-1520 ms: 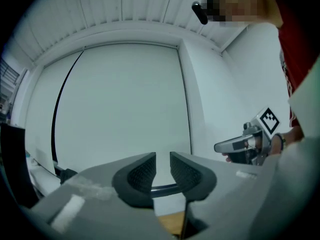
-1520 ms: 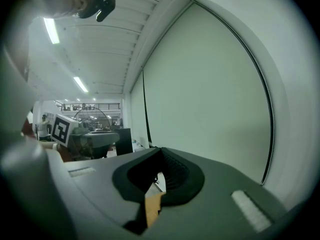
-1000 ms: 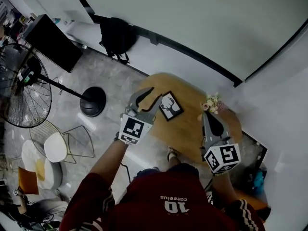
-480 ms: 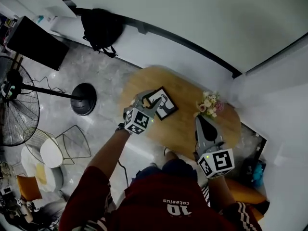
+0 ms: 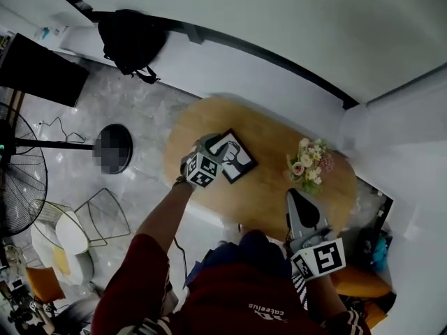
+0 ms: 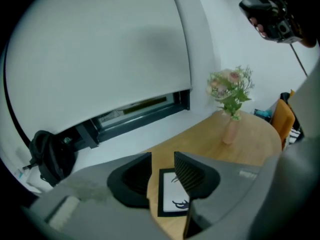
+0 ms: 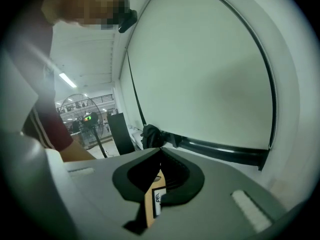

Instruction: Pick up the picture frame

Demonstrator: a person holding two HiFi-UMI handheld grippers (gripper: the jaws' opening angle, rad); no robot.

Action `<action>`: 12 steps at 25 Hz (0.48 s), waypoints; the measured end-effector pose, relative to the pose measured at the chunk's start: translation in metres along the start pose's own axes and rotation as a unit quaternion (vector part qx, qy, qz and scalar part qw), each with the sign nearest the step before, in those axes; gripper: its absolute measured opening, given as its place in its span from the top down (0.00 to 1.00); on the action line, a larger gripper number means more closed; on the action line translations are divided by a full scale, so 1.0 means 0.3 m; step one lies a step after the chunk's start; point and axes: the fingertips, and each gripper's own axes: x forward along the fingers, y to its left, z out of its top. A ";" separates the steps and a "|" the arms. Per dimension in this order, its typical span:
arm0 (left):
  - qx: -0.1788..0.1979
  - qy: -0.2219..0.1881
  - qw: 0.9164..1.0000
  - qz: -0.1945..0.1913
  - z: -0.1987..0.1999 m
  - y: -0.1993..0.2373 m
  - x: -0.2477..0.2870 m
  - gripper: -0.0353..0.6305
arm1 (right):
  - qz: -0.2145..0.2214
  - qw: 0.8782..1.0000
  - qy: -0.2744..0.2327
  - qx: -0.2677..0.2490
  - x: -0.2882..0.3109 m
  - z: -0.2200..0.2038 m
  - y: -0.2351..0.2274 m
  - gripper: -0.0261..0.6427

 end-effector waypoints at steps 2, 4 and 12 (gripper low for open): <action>-0.001 0.023 1.000 -0.002 -0.080 0.007 0.072 0.74 | 0.008 1.000 0.003 0.012 -0.005 -0.042 0.001 0.96; 0.001 0.045 0.999 -0.008 -0.152 0.006 0.136 0.74 | 0.011 1.000 0.007 0.017 -0.010 -0.081 -0.002 0.96; 0.035 0.113 0.993 -0.006 -0.372 0.026 0.318 0.74 | 0.006 0.999 0.022 0.046 -0.024 -0.225 -0.038 0.96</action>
